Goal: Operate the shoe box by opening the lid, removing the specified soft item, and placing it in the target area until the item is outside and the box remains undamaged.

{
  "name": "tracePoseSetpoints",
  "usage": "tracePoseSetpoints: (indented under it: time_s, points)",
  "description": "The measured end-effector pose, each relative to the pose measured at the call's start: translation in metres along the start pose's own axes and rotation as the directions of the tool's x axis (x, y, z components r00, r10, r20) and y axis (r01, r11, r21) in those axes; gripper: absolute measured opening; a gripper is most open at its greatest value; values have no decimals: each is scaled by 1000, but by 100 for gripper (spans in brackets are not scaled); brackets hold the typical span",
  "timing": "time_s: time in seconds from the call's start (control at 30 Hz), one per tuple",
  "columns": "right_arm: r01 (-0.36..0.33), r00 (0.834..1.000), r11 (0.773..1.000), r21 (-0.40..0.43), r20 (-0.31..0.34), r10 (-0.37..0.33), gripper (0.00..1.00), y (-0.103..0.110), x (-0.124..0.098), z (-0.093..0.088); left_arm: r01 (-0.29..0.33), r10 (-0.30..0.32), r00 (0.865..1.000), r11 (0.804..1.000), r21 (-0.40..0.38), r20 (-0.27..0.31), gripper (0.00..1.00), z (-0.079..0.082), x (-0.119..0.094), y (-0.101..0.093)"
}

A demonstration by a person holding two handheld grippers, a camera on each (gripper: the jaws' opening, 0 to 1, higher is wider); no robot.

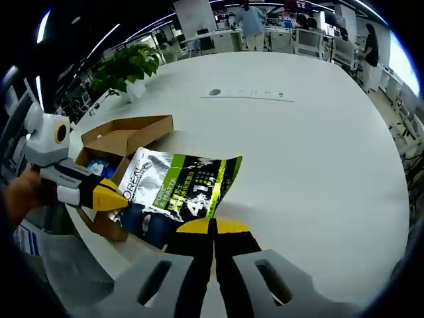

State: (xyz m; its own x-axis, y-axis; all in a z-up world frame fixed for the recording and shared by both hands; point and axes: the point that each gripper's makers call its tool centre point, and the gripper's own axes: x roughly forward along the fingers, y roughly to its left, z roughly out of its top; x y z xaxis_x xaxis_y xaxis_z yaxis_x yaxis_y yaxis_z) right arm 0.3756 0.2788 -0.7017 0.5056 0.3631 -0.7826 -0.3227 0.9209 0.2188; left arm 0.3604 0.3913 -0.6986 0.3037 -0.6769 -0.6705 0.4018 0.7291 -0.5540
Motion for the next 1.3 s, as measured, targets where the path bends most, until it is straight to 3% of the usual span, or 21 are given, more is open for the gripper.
tracePoseSetpoints:
  time_s: [0.37,0.93,1.3]
  points:
    - [0,1000,1000,4,1,0,0,-12,17,-2,-35,34,999,999,-14,-35,0,1,19,8]
    - [-20,999,1000,22,-31,20,0,-19,51,-15,-131,139,983,989,75,-121,0,-9,40,30]
    - [-15,998,1000,4,-57,15,0,-23,67,-21,-156,177,971,978,137,-161,0,-10,48,35]
